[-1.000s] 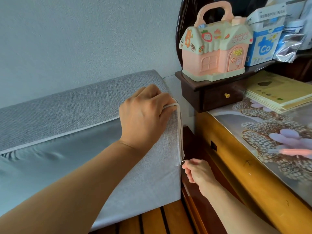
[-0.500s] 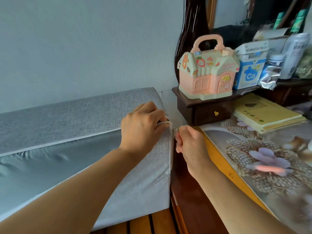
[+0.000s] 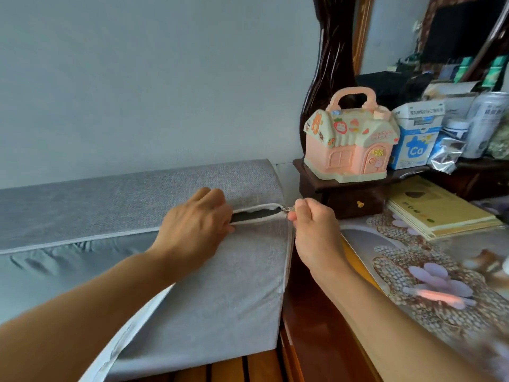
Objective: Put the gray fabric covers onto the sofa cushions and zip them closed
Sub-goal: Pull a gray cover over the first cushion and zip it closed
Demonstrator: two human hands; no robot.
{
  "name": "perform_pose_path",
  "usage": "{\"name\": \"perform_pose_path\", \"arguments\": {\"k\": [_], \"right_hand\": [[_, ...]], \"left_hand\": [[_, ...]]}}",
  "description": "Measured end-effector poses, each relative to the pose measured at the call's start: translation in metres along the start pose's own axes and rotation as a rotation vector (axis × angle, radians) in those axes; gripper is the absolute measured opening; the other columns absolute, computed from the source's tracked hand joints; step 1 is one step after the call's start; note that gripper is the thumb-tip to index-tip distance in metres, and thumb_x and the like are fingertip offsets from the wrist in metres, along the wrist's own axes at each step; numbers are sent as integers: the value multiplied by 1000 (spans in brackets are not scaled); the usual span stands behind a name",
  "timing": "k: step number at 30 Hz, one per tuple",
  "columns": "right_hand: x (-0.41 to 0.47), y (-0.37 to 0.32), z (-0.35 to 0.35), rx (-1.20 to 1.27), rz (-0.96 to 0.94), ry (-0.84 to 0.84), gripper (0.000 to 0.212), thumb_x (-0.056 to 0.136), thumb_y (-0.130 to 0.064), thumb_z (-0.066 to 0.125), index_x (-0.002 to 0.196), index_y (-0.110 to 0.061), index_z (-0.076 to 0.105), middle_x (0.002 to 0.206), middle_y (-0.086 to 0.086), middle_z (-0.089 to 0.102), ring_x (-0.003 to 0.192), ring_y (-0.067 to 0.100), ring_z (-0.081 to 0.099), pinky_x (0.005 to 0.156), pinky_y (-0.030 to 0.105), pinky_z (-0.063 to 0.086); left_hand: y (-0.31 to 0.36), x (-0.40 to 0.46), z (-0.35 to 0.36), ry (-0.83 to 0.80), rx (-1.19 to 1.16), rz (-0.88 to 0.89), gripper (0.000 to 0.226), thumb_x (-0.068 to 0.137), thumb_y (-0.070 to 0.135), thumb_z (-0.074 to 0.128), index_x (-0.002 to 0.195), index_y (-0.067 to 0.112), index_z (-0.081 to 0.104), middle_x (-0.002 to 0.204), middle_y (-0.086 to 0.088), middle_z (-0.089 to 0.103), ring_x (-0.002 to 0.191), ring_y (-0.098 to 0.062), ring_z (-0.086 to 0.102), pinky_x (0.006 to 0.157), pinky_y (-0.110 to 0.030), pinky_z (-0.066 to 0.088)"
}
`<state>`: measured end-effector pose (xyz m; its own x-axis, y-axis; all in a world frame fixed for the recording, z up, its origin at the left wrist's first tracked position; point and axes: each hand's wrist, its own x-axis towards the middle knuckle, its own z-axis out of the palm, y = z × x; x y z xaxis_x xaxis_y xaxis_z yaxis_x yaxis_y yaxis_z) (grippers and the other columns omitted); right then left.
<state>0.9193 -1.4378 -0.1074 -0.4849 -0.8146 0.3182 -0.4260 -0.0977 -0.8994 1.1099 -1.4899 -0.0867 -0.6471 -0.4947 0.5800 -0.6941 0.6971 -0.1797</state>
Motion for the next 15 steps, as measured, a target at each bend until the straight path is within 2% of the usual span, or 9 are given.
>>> {"name": "perform_pose_path", "arguments": {"k": [3, 7, 9, 11, 13, 15], "right_hand": [[-4, -11, 6, -104, -44, -79, 34, 100, -23, 36, 74, -13, 56, 74, -9, 58, 66, 3, 51, 56, 20, 36], [-11, -20, 16, -191, -121, -78, 33, 100, -22, 38, 73, -12, 55, 68, -13, 55, 61, 5, 48, 55, 22, 32], [-16, -23, 25, -203, -160, -110, 34, 99, -20, 40, 72, -8, 57, 65, -6, 57, 62, 13, 52, 61, 30, 37], [-23, -29, 35, -224, -202, -141, 34, 98, -20, 41, 74, -5, 59, 67, 3, 62, 68, 26, 56, 68, 40, 44], [-28, -37, 47, -197, -178, -167, 33, 97, -20, 41, 75, -4, 59, 63, -4, 58, 65, 27, 57, 69, 45, 48], [-30, -41, 56, -186, -142, -188, 32, 97, -18, 39, 76, -4, 59, 57, -11, 50, 62, 25, 54, 67, 42, 49]], "left_hand": [[1, 3, 1, 13, -58, -20, 18, 71, 24, 66, 63, 13, 54, 70, -2, 52, 64, -26, 53, 42, -24, 26], [1, -3, -4, 59, -75, -41, 17, 70, 26, 66, 64, 13, 57, 73, -2, 53, 65, -24, 53, 41, -22, 26], [3, -9, -6, 56, -12, -22, 12, 71, 26, 58, 68, 14, 57, 80, -2, 54, 69, -23, 54, 39, -21, 22], [-2, -20, -5, 46, 65, -8, 10, 63, 16, 66, 69, 15, 58, 87, -4, 56, 75, -22, 50, 44, -23, 23], [-17, -37, -9, 17, 140, -39, 18, 56, 11, 73, 66, 16, 59, 93, -5, 57, 81, -20, 44, 49, -25, 26], [-38, -57, -19, -3, 191, -84, 11, 55, 14, 70, 61, 16, 60, 95, -5, 59, 83, -20, 44, 50, -25, 27]]}}
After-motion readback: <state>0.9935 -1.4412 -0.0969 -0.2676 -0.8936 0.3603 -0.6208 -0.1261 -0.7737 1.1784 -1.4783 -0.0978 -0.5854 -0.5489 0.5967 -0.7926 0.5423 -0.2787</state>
